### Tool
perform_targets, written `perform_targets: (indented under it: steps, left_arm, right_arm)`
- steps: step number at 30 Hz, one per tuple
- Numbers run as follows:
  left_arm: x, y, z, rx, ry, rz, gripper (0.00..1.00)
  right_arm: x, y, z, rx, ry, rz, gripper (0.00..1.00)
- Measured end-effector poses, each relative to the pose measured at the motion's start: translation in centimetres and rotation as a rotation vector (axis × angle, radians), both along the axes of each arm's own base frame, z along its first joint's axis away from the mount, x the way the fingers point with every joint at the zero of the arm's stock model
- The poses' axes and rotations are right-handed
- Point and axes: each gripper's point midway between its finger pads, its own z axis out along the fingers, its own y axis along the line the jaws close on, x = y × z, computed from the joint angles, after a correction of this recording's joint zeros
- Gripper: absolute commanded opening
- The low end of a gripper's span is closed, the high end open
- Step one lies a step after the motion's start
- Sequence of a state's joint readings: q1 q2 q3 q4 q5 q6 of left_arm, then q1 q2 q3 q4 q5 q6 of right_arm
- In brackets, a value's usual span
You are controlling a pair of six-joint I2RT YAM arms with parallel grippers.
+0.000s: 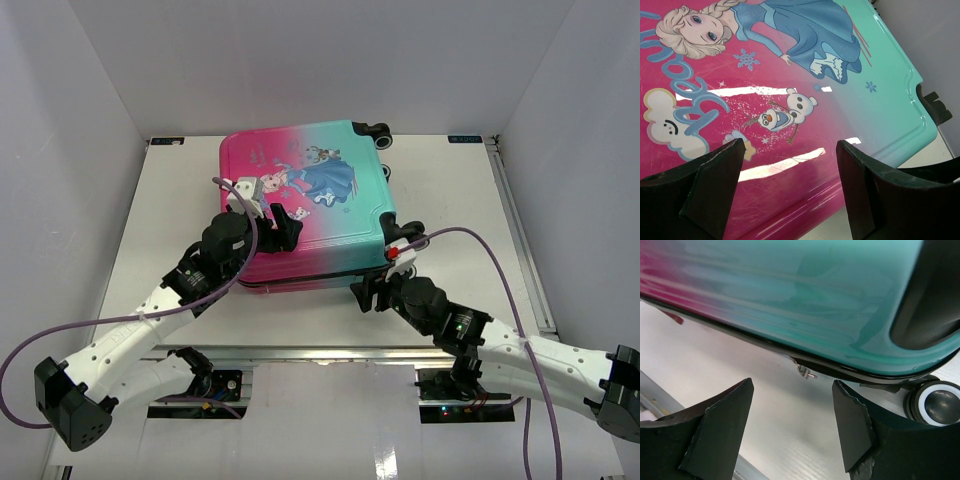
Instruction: Pack the luggage
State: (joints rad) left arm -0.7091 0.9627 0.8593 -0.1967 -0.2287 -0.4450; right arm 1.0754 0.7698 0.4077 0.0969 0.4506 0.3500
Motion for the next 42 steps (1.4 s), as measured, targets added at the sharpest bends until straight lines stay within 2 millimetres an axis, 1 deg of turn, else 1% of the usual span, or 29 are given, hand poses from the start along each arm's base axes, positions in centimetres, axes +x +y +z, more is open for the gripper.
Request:
perform_targets:
  steps: [2,9,18,25,32,37,42]
  left_arm:
    - [0.1,-0.1,0.2,-0.01,-0.012,0.0,0.85]
    - [-0.3,0.2,0.2,-0.034,-0.04,0.0,0.86]
    - [-0.4,0.3,0.2,-0.053,-0.061,-0.001,0.86]
    - [-0.5,0.3,0.3,-0.06,-0.068,-0.005,0.86]
    - [-0.8,0.5,0.3,-0.065,-0.074,-0.008,0.86]
    - [-0.8,0.5,0.3,-0.066,-0.074,-0.008,0.86]
    - [-0.8,0.5,0.3,-0.065,-0.074,-0.008,0.86]
  right_arm:
    - [0.0,0.2,-0.8,-0.021,-0.013,0.011,0.68]
    - [0.8,0.6,-2.3,-0.08,-0.03,-0.036,0.65]
    - [1.3,0.7,-3.3,-0.083,-0.051,-0.106,0.61]
    - [1.8,0.8,-4.2,-0.084,-0.05,-0.144,0.6]
    - [2.1,1.5,-4.0,-0.053,-0.058,-0.151,0.55]
    - [2.3,1.8,-4.6,-0.067,-0.057,-0.154,0.49]
    - [2.5,1.6,-6.0,-0.117,-0.048,-0.17,0.45]
